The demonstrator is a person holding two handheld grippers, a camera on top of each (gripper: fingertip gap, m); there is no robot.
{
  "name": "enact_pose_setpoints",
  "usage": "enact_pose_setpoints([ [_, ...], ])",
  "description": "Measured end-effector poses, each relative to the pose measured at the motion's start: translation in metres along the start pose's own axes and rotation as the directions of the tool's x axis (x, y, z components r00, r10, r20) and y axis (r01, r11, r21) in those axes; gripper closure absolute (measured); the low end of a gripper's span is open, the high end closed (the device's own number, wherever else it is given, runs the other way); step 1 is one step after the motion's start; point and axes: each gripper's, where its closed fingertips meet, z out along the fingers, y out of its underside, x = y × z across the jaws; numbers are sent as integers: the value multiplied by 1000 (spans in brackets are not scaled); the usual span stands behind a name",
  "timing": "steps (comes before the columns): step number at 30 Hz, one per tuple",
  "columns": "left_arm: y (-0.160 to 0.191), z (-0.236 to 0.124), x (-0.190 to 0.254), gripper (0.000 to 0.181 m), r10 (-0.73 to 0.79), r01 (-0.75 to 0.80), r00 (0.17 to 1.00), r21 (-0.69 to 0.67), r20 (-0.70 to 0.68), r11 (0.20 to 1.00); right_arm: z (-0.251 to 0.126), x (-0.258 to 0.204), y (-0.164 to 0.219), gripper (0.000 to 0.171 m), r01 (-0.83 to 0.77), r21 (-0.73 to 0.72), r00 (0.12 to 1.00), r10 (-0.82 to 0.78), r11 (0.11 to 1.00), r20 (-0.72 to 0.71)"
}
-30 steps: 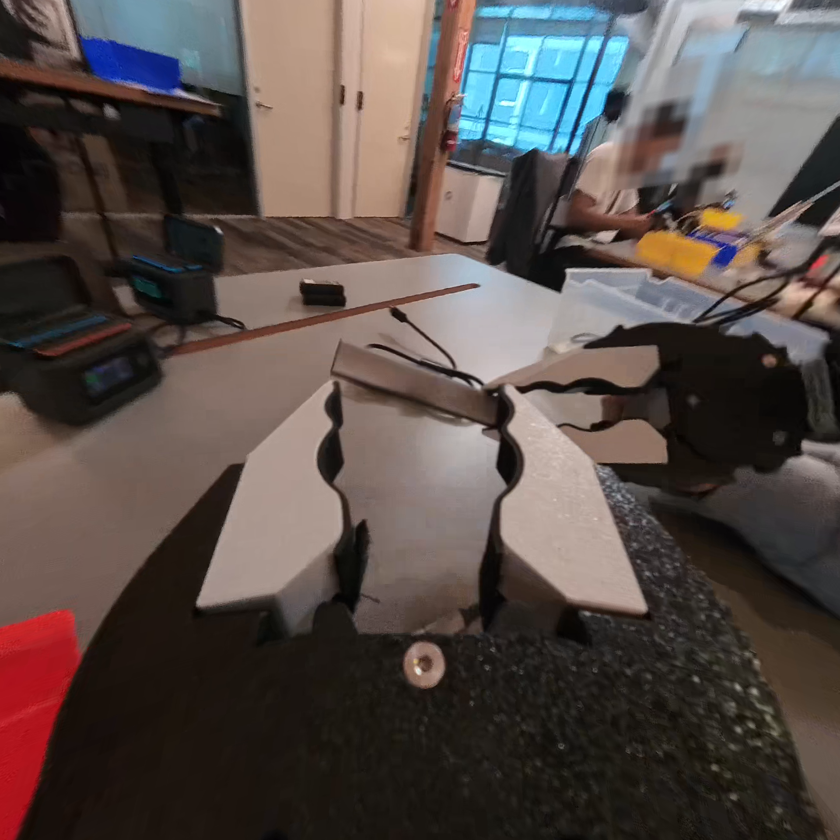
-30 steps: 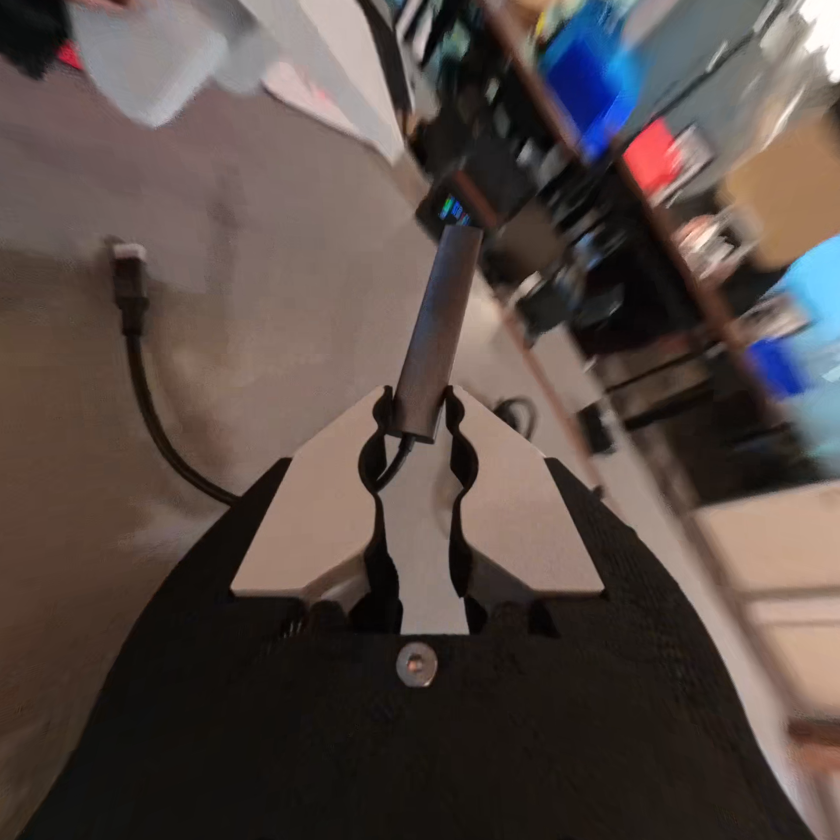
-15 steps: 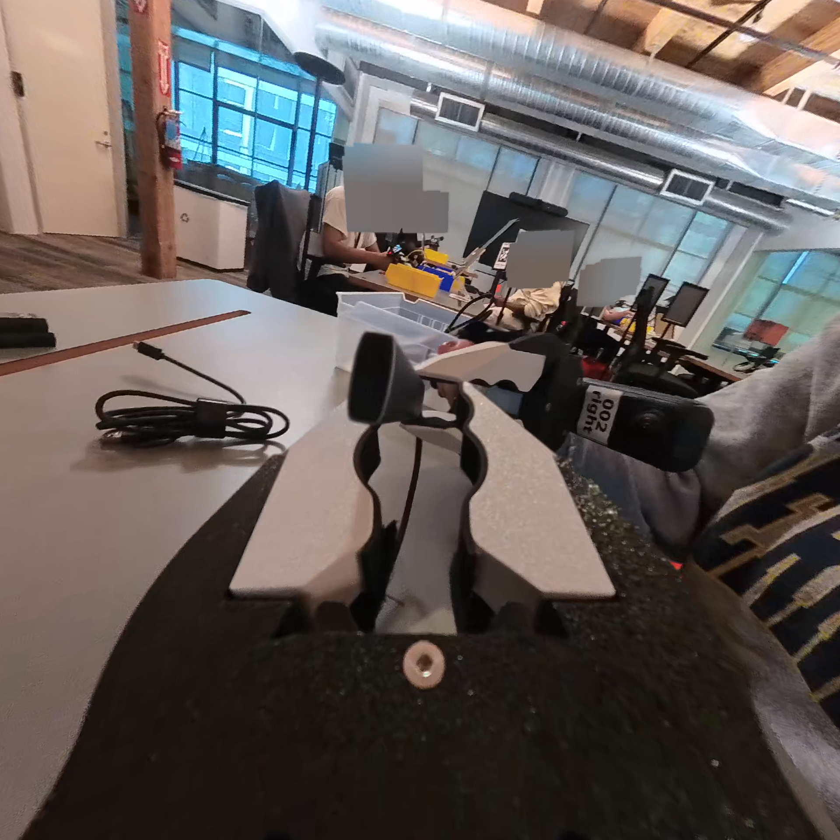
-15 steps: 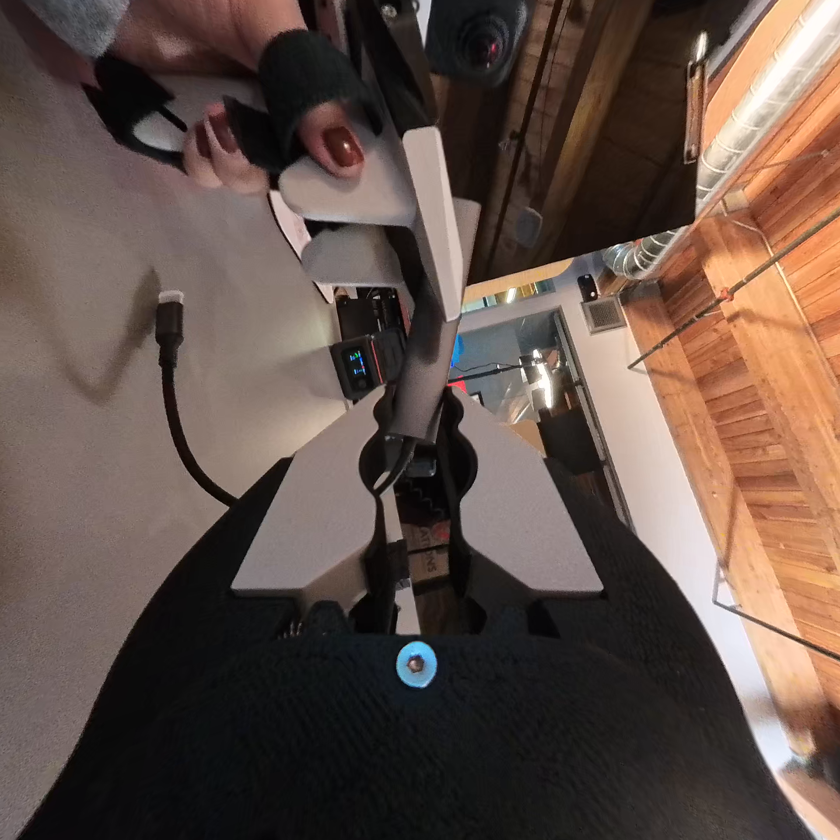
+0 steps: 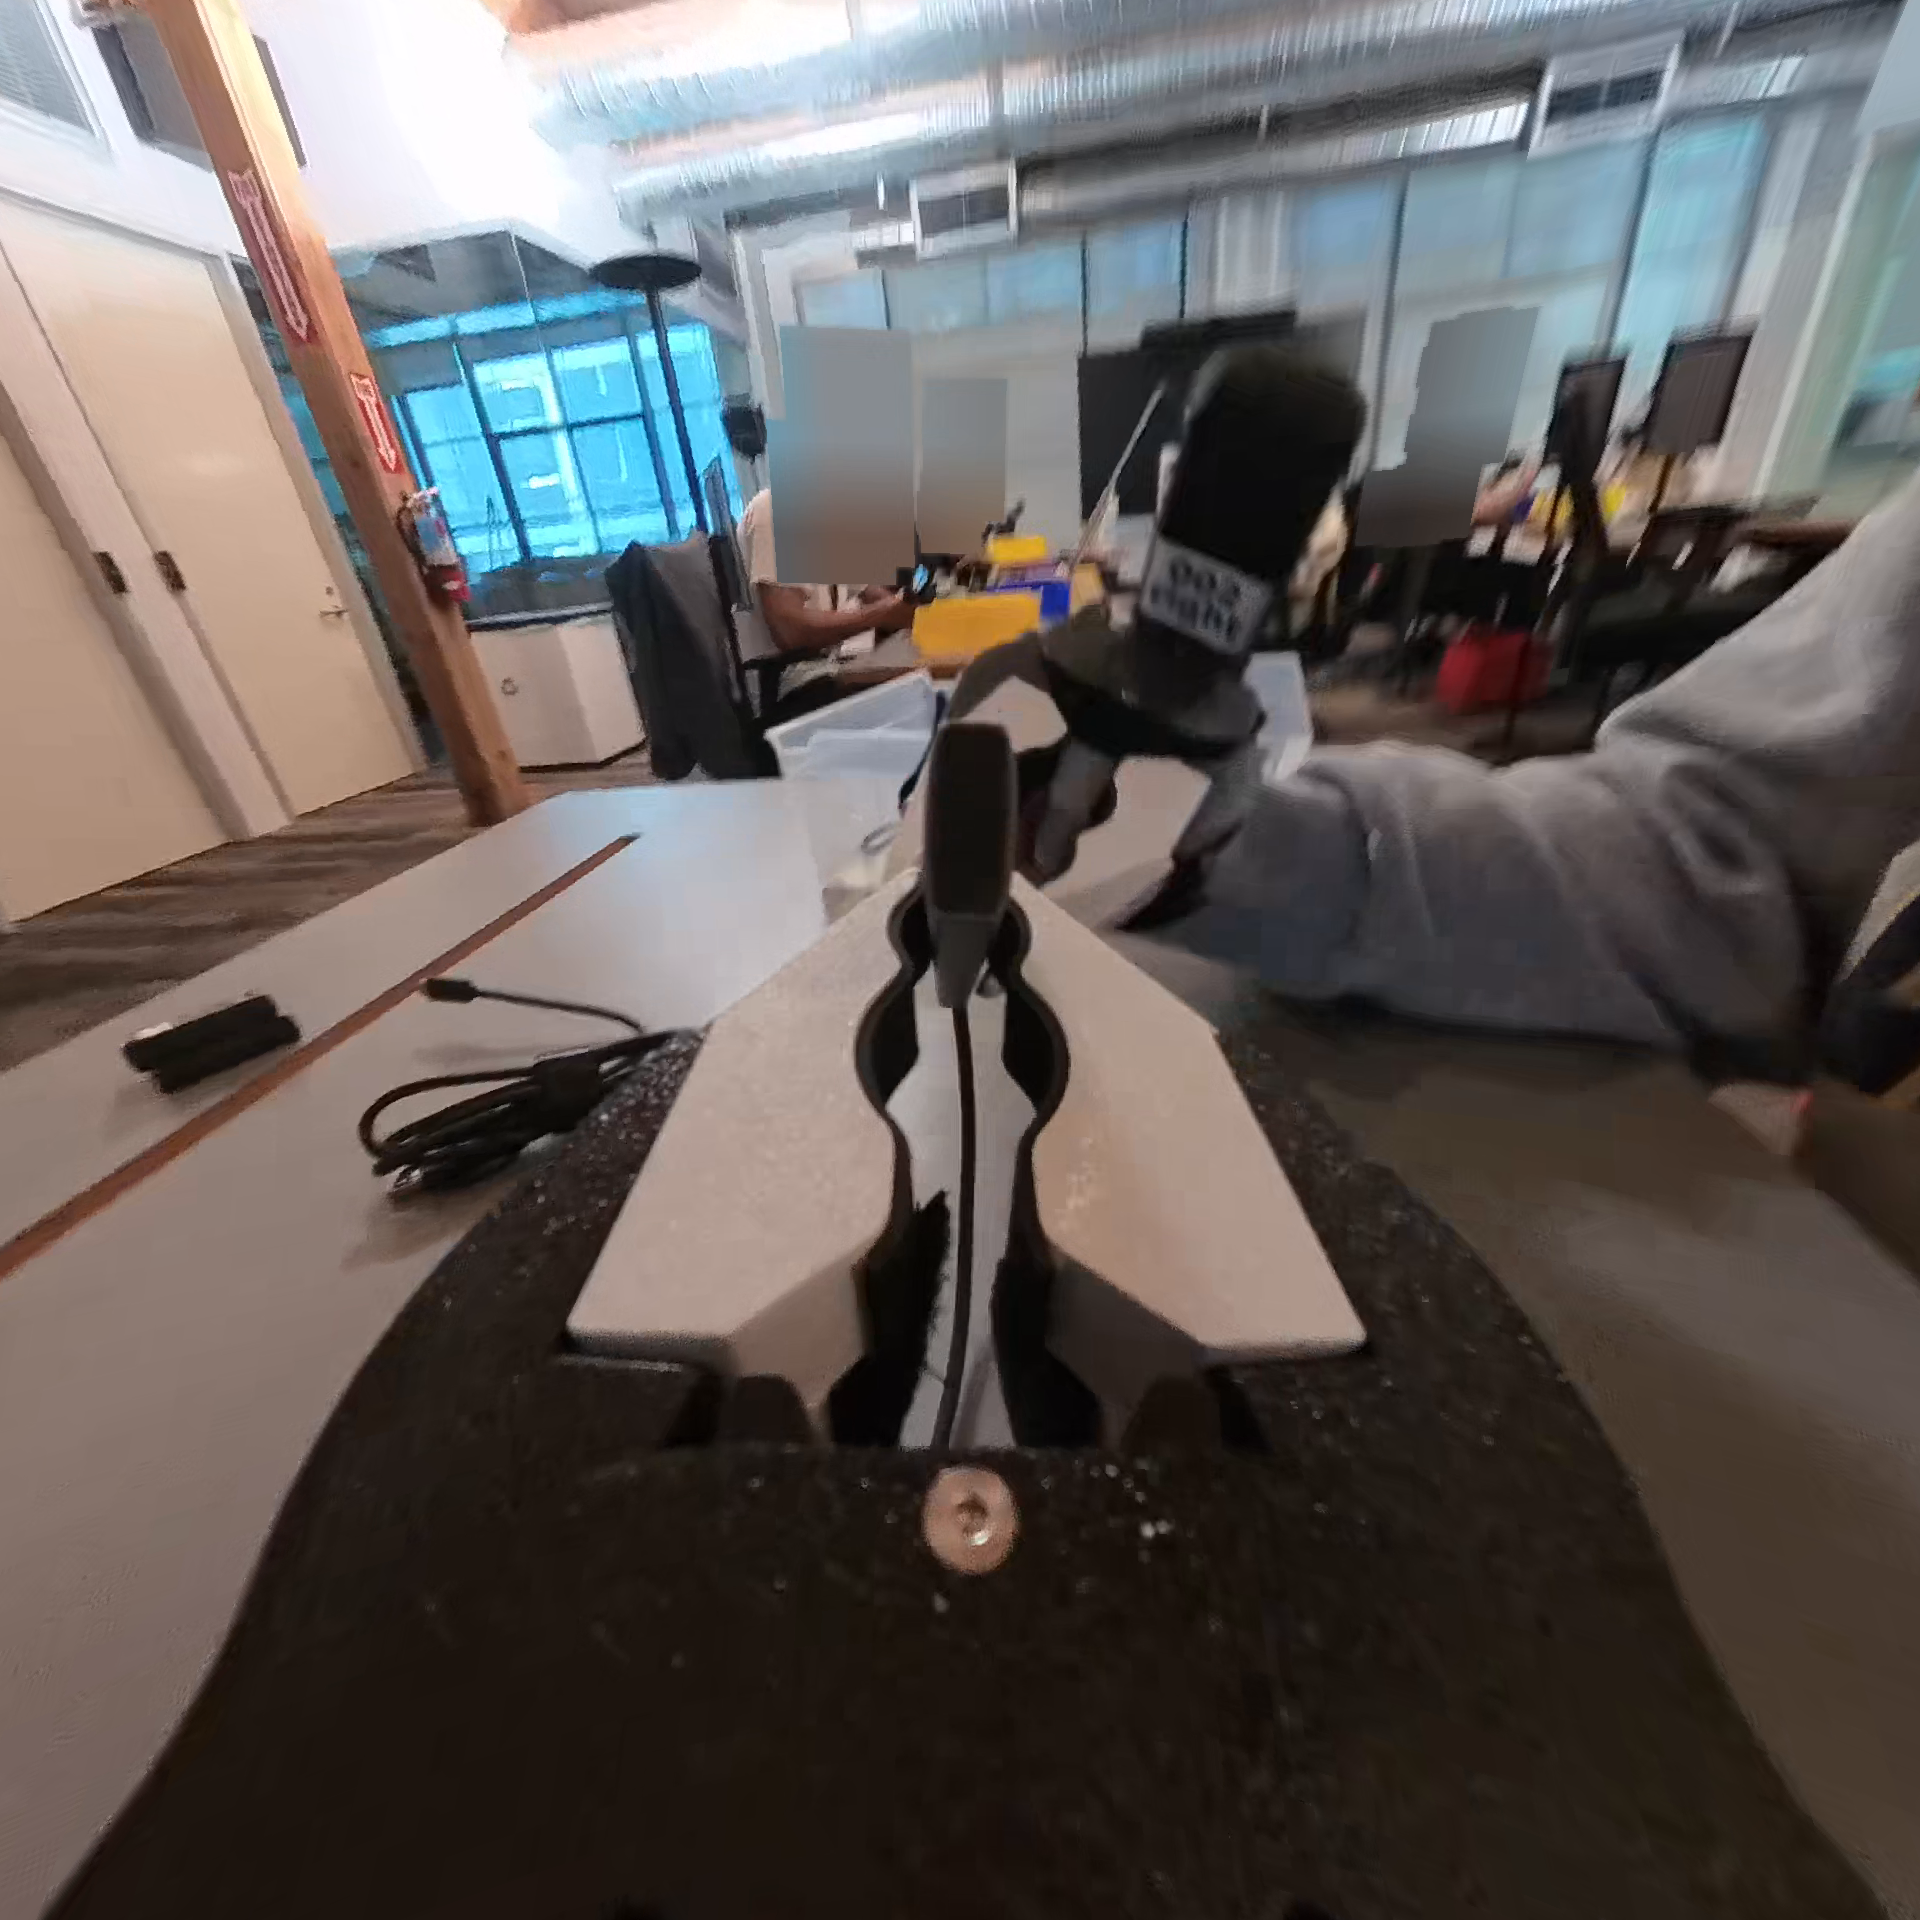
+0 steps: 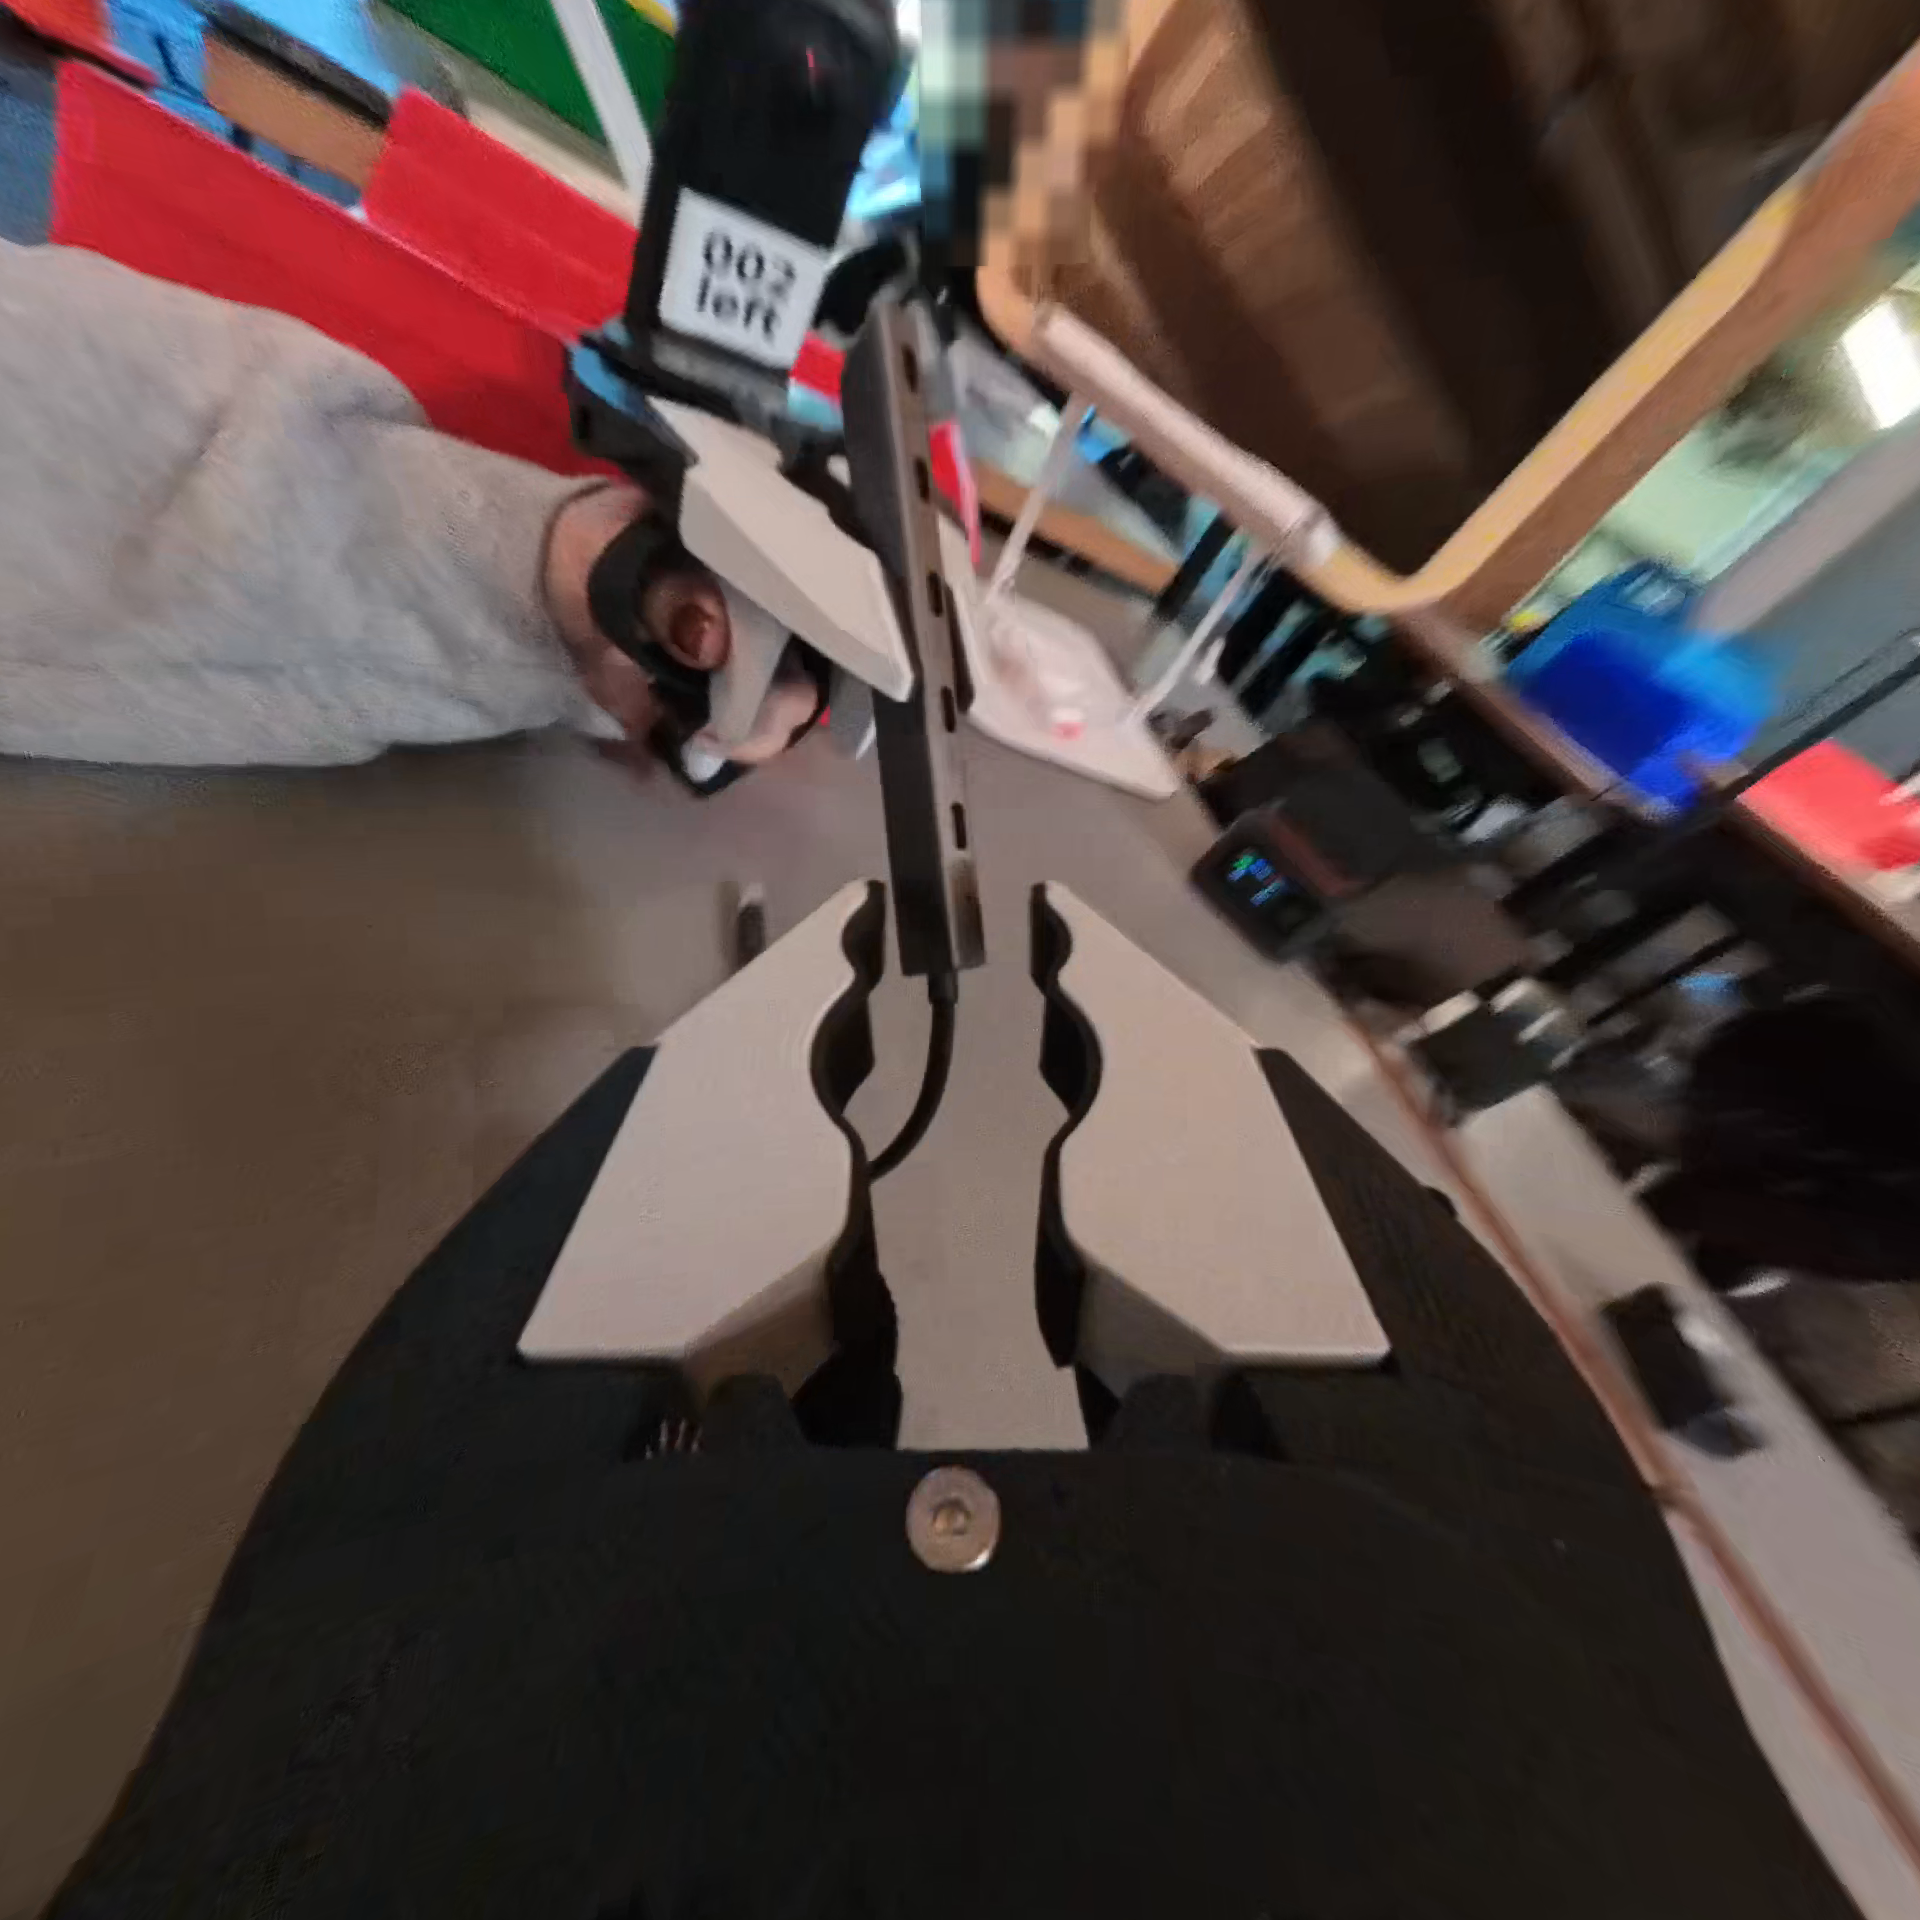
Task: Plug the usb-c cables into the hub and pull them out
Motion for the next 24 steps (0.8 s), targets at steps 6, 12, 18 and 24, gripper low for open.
enact_pose_setpoints([
  [6, 16, 10, 15, 173, 71, -76, 996, -105, -53, 992, -5, -20, 20, 161, -63, -99, 982, 80, 993, 171],
  [12, 42, 10, 25, 168, 11, -48, 992, -288, -129, 956, -16, -31, 38, 163, 35, -251, 972, 25, 967, 232],
  [18, 42, 4, 27, 169, 17, -61, 988, -295, -152, 954, -22, -31, 40, 163, 67, -274, 972, 0, 959, 236],
  [24, 37, 4, 27, 152, -45, 1, 987, -274, -154, 962, -25, -30, 48, 163, 77, -315, 973, -2, 946, 232],
])
